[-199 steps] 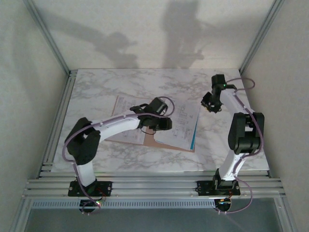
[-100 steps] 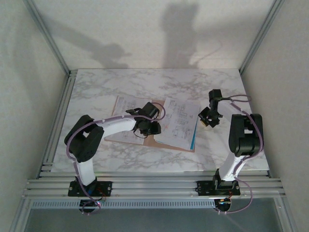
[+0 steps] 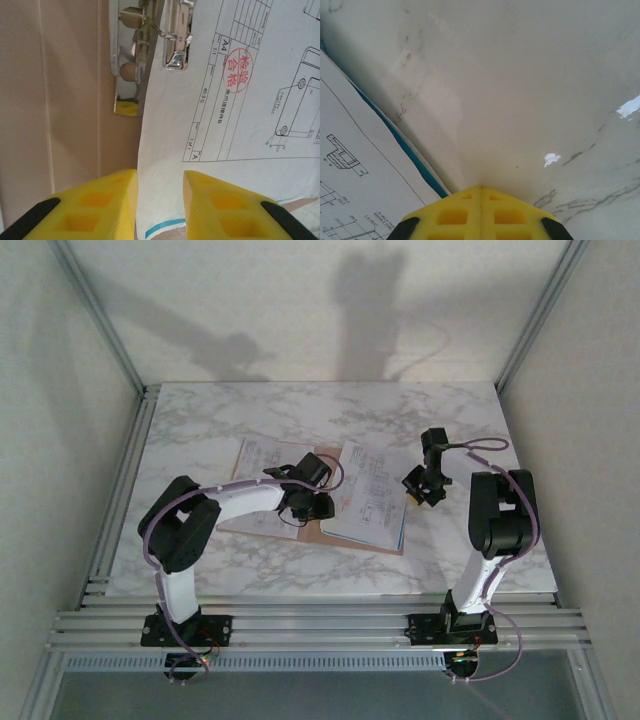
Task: Put the files into the folder
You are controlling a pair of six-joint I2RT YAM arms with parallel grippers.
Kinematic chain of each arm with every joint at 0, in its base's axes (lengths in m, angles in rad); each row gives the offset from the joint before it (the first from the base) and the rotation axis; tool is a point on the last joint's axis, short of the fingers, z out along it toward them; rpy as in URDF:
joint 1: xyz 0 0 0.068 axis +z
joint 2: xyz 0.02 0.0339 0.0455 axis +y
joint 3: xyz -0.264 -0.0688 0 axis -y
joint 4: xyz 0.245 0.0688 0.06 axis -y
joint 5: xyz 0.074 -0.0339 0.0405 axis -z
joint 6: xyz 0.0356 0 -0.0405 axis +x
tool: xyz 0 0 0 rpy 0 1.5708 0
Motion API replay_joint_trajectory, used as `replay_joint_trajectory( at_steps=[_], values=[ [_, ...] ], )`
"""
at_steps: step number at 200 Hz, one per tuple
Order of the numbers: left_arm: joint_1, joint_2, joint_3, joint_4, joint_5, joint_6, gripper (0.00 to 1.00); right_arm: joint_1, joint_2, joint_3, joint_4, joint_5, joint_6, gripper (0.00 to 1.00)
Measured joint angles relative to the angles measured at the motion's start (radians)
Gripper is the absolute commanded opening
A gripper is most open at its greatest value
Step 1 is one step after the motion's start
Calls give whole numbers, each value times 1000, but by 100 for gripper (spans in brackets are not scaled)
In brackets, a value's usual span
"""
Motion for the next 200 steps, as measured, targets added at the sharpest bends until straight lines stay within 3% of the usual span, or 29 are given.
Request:
replay_joint_trajectory(
  at_steps=[72, 122, 200],
  values=[
    [-20, 2, -4, 0, 7, 0, 28, 0, 0, -3, 4, -1, 4, 0],
    [-21, -6, -8, -4, 2, -2, 36, 0, 0, -3, 3, 0, 3, 0],
    [-21, -34, -56, -11, 26, -16, 32, 0, 0, -3, 3, 0, 3, 0]
  ],
)
